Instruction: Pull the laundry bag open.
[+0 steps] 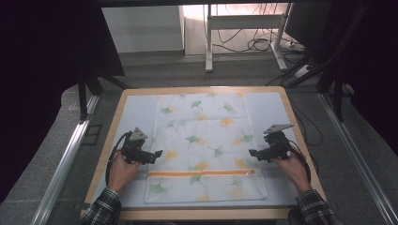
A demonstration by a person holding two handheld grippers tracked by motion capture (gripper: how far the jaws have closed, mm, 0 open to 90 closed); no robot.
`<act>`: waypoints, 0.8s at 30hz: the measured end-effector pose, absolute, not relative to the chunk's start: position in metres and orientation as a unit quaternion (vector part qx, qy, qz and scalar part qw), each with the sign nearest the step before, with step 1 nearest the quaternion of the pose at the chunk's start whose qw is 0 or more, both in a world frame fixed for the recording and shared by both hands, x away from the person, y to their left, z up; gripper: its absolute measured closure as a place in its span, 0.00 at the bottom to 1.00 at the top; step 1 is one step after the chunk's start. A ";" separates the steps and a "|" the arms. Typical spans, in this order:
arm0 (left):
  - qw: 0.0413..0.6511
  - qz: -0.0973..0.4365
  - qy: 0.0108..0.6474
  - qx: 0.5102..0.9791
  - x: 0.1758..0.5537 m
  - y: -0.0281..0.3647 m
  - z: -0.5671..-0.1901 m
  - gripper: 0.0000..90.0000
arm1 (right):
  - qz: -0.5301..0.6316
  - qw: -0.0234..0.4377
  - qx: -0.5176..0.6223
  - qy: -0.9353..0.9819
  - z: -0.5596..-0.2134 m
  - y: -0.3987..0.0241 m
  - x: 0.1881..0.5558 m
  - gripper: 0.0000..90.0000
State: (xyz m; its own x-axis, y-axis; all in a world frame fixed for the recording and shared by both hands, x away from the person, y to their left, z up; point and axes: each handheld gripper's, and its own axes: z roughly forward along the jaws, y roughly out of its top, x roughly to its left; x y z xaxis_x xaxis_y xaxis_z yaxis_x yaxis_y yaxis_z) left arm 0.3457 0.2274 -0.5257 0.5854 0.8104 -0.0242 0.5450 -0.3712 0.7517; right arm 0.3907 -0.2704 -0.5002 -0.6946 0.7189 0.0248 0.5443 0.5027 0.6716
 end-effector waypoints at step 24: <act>0.398 0.174 0.381 0.816 0.344 0.221 -0.524 0.00 | 0.342 0.104 0.284 0.890 -0.503 -0.269 0.334 0.01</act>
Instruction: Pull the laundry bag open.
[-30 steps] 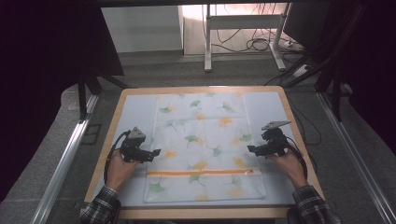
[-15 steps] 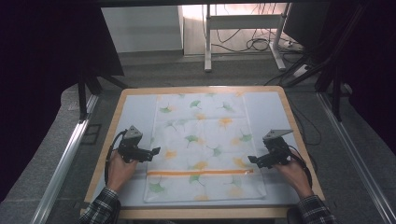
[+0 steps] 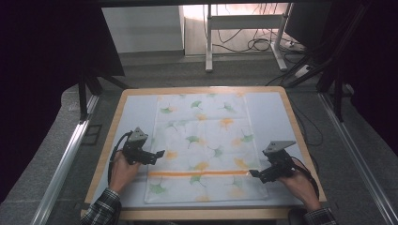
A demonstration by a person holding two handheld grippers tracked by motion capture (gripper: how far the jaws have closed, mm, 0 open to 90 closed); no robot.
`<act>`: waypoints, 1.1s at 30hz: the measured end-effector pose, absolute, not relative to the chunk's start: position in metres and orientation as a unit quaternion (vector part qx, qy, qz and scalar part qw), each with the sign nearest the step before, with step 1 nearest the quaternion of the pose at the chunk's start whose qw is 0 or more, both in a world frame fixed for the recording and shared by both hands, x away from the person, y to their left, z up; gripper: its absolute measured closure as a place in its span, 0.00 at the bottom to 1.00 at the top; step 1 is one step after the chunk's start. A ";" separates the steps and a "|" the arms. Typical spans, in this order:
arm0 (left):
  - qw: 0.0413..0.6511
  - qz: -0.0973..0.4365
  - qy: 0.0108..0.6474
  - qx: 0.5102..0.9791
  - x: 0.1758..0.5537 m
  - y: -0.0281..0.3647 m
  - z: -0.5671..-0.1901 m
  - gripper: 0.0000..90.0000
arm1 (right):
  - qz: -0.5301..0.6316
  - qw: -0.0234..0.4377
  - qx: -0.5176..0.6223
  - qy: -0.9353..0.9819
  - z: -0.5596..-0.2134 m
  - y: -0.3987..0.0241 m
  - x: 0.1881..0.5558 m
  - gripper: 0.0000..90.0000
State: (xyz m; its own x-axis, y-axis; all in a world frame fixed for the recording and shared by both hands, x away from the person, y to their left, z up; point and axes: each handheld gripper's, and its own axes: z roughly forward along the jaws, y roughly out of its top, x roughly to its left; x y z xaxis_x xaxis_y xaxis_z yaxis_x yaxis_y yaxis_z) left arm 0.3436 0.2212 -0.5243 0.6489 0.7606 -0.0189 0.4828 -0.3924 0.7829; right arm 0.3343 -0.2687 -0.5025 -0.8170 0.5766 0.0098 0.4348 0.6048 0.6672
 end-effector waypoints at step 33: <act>0.391 0.119 0.291 0.865 0.330 0.148 -0.513 0.08 | 0.319 0.081 0.175 0.928 -0.527 -0.259 0.318 0.01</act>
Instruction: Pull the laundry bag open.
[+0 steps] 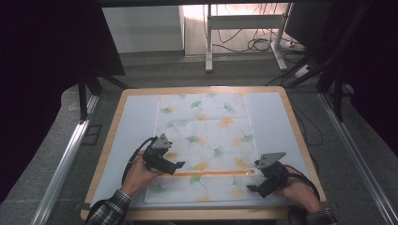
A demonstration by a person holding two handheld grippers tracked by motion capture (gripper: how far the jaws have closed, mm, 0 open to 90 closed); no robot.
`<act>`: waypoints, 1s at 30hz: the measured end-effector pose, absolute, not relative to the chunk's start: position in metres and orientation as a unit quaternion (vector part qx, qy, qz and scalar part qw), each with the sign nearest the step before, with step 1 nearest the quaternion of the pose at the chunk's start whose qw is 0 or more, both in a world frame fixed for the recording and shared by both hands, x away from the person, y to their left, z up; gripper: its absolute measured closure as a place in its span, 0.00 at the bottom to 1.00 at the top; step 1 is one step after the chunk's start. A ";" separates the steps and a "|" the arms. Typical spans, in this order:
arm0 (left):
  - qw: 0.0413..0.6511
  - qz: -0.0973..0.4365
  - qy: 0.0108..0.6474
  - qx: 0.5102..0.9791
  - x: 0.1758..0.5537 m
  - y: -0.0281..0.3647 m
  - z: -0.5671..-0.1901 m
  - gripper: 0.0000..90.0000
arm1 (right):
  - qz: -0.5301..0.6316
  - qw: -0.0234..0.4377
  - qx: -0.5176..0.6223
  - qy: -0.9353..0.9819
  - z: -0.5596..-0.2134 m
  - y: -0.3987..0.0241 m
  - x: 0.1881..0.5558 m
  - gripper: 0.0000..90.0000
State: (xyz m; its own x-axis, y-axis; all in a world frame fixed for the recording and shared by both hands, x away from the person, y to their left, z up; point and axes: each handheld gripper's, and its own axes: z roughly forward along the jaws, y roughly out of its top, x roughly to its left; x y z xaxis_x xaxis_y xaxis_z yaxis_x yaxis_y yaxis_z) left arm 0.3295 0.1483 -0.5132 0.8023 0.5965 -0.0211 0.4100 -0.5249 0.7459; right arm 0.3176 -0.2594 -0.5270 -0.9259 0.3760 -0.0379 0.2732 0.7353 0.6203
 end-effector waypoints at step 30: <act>0.419 0.051 0.191 0.886 0.329 0.032 -0.508 0.50 | 0.324 0.082 0.181 0.925 -0.528 -0.260 0.317 0.01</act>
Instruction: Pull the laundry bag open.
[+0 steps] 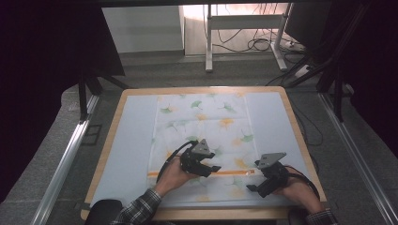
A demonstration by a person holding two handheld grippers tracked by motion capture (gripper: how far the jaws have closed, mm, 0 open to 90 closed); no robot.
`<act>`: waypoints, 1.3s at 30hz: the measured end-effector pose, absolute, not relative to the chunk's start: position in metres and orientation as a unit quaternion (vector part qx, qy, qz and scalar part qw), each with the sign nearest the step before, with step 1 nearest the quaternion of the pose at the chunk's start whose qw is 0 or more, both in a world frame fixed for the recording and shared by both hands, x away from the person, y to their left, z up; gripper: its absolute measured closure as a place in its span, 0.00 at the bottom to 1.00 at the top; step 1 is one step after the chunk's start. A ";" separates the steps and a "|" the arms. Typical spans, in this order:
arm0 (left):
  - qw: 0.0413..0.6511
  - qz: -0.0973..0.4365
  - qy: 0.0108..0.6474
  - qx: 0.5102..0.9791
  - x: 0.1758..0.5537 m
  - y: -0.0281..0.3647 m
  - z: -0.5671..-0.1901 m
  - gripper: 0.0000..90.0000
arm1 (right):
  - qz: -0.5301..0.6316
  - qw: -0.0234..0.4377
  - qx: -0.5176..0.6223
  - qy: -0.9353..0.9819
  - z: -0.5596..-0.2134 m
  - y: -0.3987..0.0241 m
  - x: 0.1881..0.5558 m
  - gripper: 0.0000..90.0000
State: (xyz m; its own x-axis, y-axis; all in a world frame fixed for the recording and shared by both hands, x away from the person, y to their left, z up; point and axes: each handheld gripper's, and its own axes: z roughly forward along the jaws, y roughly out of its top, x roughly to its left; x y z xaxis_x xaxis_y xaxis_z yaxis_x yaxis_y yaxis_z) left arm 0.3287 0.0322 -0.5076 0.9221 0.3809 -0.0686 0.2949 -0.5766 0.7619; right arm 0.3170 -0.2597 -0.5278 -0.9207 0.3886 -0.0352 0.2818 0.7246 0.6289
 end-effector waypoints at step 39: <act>0.388 0.051 0.144 0.909 0.334 -0.069 -0.528 0.88 | 0.325 0.083 0.183 0.924 -0.528 -0.260 0.316 0.01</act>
State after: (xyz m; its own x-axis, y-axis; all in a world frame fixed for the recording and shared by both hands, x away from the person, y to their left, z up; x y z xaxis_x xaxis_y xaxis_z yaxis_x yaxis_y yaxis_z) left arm 0.3344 -0.0685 -0.5284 0.9532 0.3019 -0.0193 0.2229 -0.6576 0.7196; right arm 0.3165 -0.2598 -0.5283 -0.9193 0.3919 -0.0349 0.2838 0.7219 0.6311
